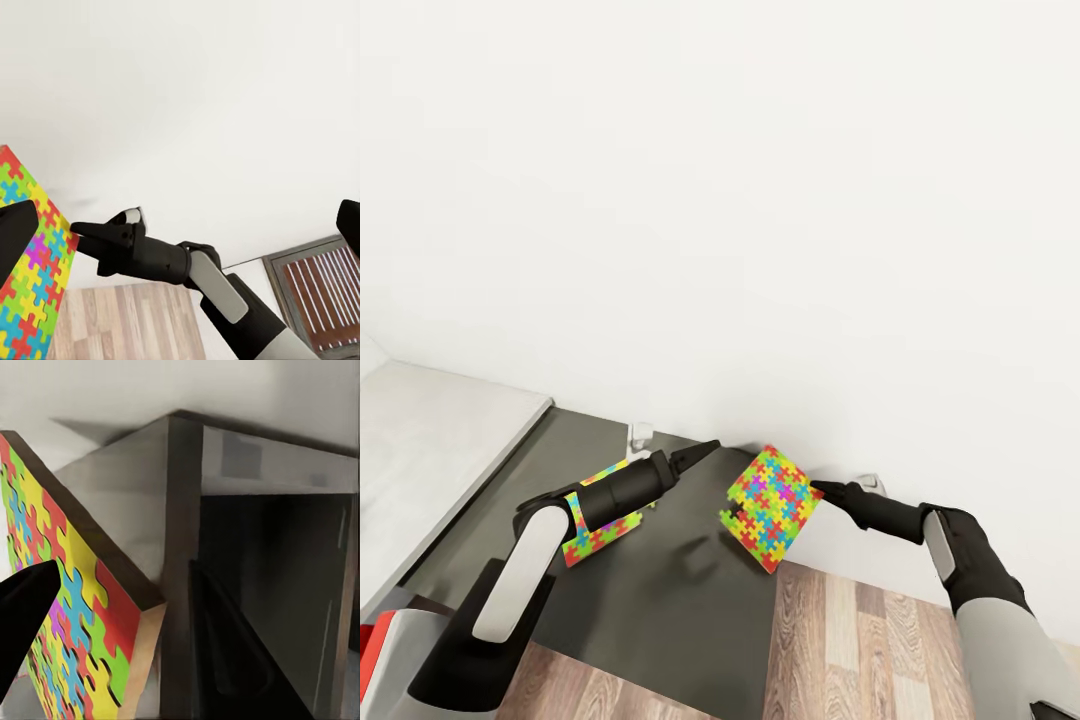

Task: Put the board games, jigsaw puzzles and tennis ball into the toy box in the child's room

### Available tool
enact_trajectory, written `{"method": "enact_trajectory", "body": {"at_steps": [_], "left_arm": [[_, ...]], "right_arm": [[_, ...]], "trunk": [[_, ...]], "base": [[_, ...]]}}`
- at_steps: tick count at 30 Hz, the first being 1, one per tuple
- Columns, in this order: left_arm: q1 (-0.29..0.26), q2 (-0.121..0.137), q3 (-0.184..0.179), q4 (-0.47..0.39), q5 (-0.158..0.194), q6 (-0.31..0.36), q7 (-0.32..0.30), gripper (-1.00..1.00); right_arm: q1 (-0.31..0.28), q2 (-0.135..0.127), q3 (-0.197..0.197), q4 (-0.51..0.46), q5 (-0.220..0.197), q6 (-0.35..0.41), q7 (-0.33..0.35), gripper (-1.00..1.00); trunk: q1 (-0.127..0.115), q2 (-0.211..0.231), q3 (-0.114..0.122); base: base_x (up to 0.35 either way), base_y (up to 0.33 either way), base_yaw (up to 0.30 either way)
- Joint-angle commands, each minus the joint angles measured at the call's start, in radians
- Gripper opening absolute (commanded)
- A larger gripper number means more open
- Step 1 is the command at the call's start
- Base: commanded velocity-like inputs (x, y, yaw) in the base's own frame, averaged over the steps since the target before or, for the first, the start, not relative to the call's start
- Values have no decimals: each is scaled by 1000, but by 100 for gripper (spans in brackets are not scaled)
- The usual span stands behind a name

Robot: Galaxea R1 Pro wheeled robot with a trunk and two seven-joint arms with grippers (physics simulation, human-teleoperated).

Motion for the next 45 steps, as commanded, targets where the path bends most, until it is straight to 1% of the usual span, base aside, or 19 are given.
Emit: {"method": "enact_trajectory", "body": {"at_steps": [1, 3, 8, 13, 20, 24, 25, 26, 34, 37, 38, 41, 42, 45], "left_arm": [[-1, 0, 0, 0, 0, 3, -2, 100], [-1, -1, 0, 0, 0, 3, -2, 100], [-3, -3, -1, 0, 1, 3, -2, 100], [-5, -4, -1, 0, 1, 3, -1, 100], [-9, -9, -1, 0, 1, 3, -1, 100], [-14, -14, 0, 0, 1, 3, -1, 100], [-16, -16, 0, 0, 1, 3, -1, 100], [-18, -17, 1, 0, 2, 4, -1, 100], [-26, -18, 5, 1, 6, 6, 1, 100], [-42, -17, 7, 1, 9, 6, 2, 100], [-42, -17, 7, 1, 9, 6, 2, 100], [-52, -14, 11, 1, 13, 7, 2, 100], [-52, -14, 11, 1, 13, 7, 2, 100], [-60, -15, 11, 5, 13, 7, 3, 100]], "right_arm": [[0, 0, -1, -1, -4, 6, -1, -100], [13, 0, -1, -40, -5, 25, -1, -100], [27, 1, -1, -83, -6, 52, -1, -100], [32, 2, 1, -98, -6, 60, -1, -100], [37, 13, 6, -110, -6, 65, 2, -100], [42, 16, 21, -114, -5, 62, 22, -100], [44, 17, 26, -116, -5, 60, 33, -100], [48, 18, 35, -125, -4, 53, 65, -100], [71, 19, 42, -168, -4, 41, 96, -100], [93, 16, 44, -233, -4, 43, 120, -100], [93, 16, 44, -233, -4, 43, 120, -100], [133, 9, 43, -322, -3, 54, 155, -100], [133, 9, 43, -322, -3, 54, 155, -100], [181, 4, 42, -410, -2, 87, 177, -100]], "trunk": [[0, -1, -1], [0, -1, -1], [0, -1, -1], [0, -1, -1], [0, -1, -1], [0, -1, -1], [0, -1, -1], [0, -1, -1], [0, -1, -1], [0, -1, -1], [0, -1, -1], [0, -1, -1], [0, -1, -1], [0, -1, -1]], "base": [[0, 0, 0], [0, 0, 0], [0, 0, 0], [0, 0, 0], [0, 0, 0], [0, 0, 0], [0, 0, 0], [0, 0, 0], [0, 0, 0], [0, 0, 0], [0, 0, 0], [0, 0, 0], [0, 0, 0], [0, 0, 0]]}}
